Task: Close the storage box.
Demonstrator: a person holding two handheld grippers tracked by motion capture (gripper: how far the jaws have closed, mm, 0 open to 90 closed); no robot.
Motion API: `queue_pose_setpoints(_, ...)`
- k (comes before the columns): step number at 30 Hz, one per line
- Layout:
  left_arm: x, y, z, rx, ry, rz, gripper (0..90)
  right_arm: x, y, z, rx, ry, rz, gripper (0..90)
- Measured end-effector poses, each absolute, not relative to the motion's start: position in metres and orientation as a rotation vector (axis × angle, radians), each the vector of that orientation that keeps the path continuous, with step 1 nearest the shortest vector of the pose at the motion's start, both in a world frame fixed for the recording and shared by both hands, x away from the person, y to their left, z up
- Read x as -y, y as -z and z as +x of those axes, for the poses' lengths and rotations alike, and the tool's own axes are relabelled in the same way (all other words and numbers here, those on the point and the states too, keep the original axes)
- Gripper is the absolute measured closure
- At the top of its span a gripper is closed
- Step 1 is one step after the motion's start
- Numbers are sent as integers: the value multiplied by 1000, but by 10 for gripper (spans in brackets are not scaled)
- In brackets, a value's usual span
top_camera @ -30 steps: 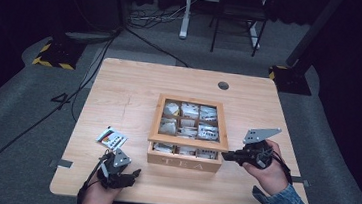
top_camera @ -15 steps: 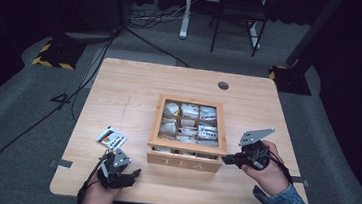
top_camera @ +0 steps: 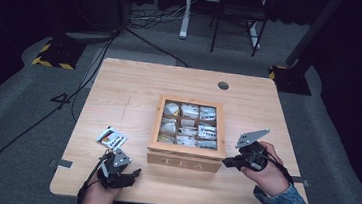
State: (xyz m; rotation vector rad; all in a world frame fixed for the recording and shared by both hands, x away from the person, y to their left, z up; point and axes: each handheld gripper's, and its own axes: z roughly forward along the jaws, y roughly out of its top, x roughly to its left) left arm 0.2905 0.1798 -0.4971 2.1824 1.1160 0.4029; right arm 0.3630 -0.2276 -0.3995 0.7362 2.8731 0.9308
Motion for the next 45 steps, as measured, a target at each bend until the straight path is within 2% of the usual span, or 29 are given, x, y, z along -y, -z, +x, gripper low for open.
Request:
queue_pose_setpoints(9, -181, 498, 291, -1115, -405, 2169, 382, 233, 401, 363, -2901, -928, 743, 900)
queue_pose_setpoints(21, -188, 497, 288, -1154, -417, 2162, 383, 235, 384, 364, -2791, -1086, 685, 900)
queue_pose_setpoints(34, -203, 498, 285, -1188, -436, 2140, 387, 287, 385, 395, -2540, -1275, 774, 900)
queue_pose_setpoints(45, -206, 499, 286, -1190, -443, 2123, 381, 323, 411, 419, -2398, -1283, 945, 900)
